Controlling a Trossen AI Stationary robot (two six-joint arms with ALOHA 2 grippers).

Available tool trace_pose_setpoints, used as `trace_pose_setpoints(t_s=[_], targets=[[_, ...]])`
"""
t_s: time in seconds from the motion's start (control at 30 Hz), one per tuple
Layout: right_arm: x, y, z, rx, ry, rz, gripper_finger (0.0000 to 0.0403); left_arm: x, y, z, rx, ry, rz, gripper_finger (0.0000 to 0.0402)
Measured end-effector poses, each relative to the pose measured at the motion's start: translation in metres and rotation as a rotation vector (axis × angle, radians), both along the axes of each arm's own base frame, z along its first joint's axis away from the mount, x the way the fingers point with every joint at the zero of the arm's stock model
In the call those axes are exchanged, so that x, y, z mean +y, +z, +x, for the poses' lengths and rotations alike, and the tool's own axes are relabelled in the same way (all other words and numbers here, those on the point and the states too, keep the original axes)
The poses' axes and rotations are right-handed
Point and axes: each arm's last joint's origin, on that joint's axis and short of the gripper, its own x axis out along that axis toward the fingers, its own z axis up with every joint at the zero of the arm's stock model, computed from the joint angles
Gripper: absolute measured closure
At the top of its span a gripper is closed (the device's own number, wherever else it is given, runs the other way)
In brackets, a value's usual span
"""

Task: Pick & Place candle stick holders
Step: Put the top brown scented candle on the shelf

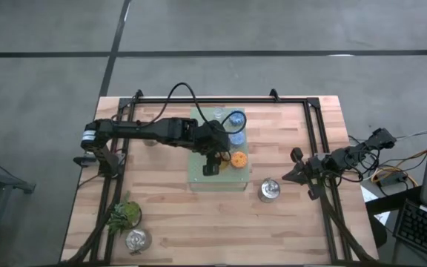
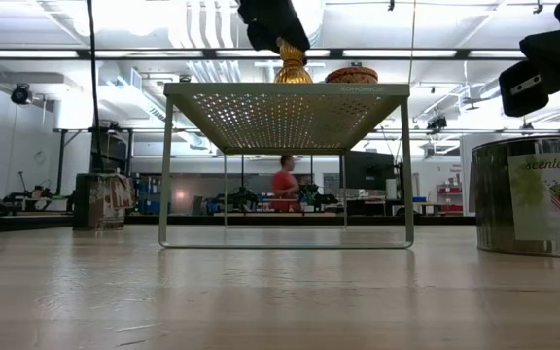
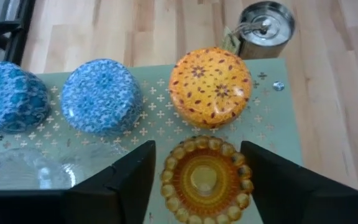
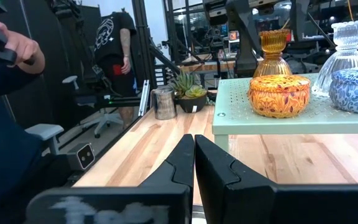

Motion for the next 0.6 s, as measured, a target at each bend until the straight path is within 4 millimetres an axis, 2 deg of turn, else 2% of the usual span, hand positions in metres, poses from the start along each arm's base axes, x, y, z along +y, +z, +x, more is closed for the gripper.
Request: trace_pose_setpoints(t_s=[0.13,0.27,0.43,0.6], targets=[[0.000,0.000,0.000,0.000,0.000,0.000,0.0394,0.000,0.001,0.000,-0.003,0.012,0.010,0.0126],[0.000,0.000,0.000,0.000,0.000,0.000,0.0394,0.000,0.005,-0.004,-0.018,0.007,0.016,0.0105],[0.000,0.000,0.000,0.000,-0.001,0.000,0.0394,0.001,0.015,-0.010,-0.054,0.007,0.016,0.0103],[0.000,0.000,0.000,0.000,-0.001,0.000,0.0394,-0.001,0.036,-0.027,-0.113,-0.006,0.012,0.0104]])
